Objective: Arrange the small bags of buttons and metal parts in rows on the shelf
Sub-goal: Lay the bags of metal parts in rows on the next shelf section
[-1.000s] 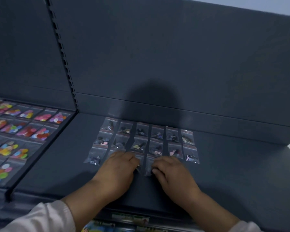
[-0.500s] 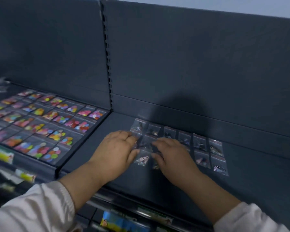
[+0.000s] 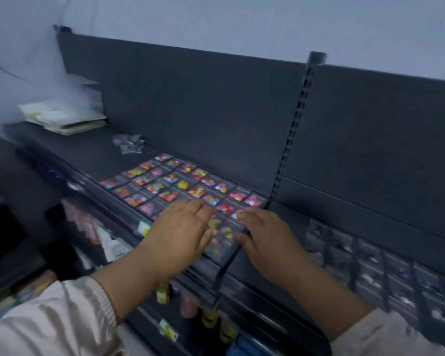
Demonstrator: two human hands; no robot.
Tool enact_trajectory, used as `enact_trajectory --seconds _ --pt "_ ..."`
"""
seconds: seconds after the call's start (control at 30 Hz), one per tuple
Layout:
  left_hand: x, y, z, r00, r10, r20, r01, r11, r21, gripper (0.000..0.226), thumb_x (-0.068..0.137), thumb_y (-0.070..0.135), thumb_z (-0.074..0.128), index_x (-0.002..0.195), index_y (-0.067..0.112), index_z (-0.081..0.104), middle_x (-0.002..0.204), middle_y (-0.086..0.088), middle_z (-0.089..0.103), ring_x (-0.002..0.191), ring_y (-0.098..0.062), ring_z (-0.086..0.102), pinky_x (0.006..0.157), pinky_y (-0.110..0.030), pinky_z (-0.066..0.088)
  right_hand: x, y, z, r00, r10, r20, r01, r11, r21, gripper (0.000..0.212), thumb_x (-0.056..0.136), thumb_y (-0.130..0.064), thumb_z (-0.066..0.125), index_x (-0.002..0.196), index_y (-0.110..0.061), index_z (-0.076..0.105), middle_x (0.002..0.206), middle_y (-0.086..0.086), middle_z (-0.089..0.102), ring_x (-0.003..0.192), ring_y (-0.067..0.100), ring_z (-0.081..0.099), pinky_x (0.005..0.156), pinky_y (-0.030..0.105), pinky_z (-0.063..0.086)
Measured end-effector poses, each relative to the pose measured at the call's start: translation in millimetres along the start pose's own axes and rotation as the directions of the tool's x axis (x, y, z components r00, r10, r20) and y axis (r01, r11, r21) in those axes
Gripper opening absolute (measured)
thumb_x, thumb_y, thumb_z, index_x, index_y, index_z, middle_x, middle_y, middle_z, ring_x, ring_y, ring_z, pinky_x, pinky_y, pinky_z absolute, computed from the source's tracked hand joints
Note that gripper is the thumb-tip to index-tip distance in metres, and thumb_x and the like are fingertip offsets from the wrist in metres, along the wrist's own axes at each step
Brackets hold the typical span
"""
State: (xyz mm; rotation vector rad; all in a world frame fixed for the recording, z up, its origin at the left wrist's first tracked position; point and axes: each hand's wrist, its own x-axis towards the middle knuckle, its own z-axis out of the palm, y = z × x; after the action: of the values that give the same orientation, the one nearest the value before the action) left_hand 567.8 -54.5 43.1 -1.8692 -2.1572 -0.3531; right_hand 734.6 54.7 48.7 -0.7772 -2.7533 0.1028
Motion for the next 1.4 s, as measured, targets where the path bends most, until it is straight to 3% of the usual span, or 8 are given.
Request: enact_trajectory --seconds 0.23,0.43,0.57,0.9,1.1,1.27,1.4 --pt "-53 -132 -40 0.994 -0.107 -0.015 0.108 0.992 0.066 0.059 0.086 0.051 0.031 0.121 0.012 0.059 0.119 -0.01 0.063 0.105 -0.029 0.061 0.089 -0.04 0.05 79 -116 24 0.997 -0.075 -0.022 0.076 0.997 0.02 0.045 0.093 -0.032 0.049 0.133 -0.012 0.048 0.136 0.008 0.048 0.124 0.029 0.044 0.105 0.037 0.035" --pt "-85 -212 -67 0.982 -0.186 -0.035 0.188 0.98 0.065 0.048 0.09 0.044 0.051 0.125 0.013 0.057 0.124 -0.009 0.06 0.111 -0.028 0.059 0.094 -0.04 0.046 129 -191 39 0.995 -0.089 0.051 0.088 0.996 0.032 0.044 0.097 -0.038 0.04 0.136 -0.018 0.042 0.139 0.001 0.043 0.127 0.02 0.038 0.103 0.034 0.031" --pt "-87 -249 -69 0.974 -0.222 -0.035 0.223 0.974 0.027 0.052 0.092 0.045 0.05 0.135 0.017 0.049 0.136 -0.006 0.052 0.124 -0.024 0.049 0.104 -0.038 0.036 161 -217 46 0.992 -0.108 0.059 0.105 0.993 0.045 0.043 0.097 -0.038 0.041 0.136 -0.019 0.042 0.138 -0.001 0.043 0.125 0.019 0.039 0.103 0.032 0.032" --pt "-55 -319 -51 0.963 -0.266 -0.051 0.266 0.964 -0.004 0.05 0.092 0.043 0.05 0.135 0.017 0.048 0.133 -0.003 0.054 0.122 -0.022 0.05 0.103 -0.035 0.037 259 -219 81 0.988 -0.15 0.036 0.147 0.986 0.078 0.042 0.094 -0.032 0.048 0.134 -0.018 0.046 0.137 -0.001 0.047 0.125 0.019 0.043 0.103 0.029 0.033" --pt "0 -378 -33 0.958 -0.284 -0.032 0.285 0.958 0.026 0.05 0.093 0.045 0.047 0.136 0.017 0.046 0.13 -0.001 0.055 0.119 -0.02 0.051 0.101 -0.031 0.038 346 -198 106 0.993 -0.11 0.042 0.107 0.991 0.078 0.046 0.091 -0.035 0.053 0.133 -0.018 0.047 0.136 0.0 0.049 0.122 0.021 0.045 0.103 0.032 0.036" --pt "55 -421 -11 0.939 -0.343 -0.001 0.343 0.939 -0.008 0.051 0.094 0.046 0.045 0.137 0.018 0.043 0.13 -0.001 0.053 0.117 -0.021 0.05 0.099 -0.031 0.04 409 -177 121 0.996 -0.069 0.055 0.065 0.995 0.073 0.037 0.088 -0.035 0.056 0.121 -0.018 0.055 0.126 0.0 0.054 0.115 0.024 0.049 0.096 0.036 0.041" --pt "87 -448 14 0.933 -0.357 0.053 0.359 0.932 -0.047 0.05 0.094 0.046 0.044 0.138 0.021 0.041 0.131 -0.001 0.052 0.117 -0.021 0.05 0.098 -0.032 0.041 447 -163 138 0.996 -0.011 0.092 0.001 0.994 0.111 0.041 0.089 -0.033 0.057 0.127 -0.019 0.052 0.133 0.001 0.05 0.119 0.023 0.047 0.098 0.034 0.04"
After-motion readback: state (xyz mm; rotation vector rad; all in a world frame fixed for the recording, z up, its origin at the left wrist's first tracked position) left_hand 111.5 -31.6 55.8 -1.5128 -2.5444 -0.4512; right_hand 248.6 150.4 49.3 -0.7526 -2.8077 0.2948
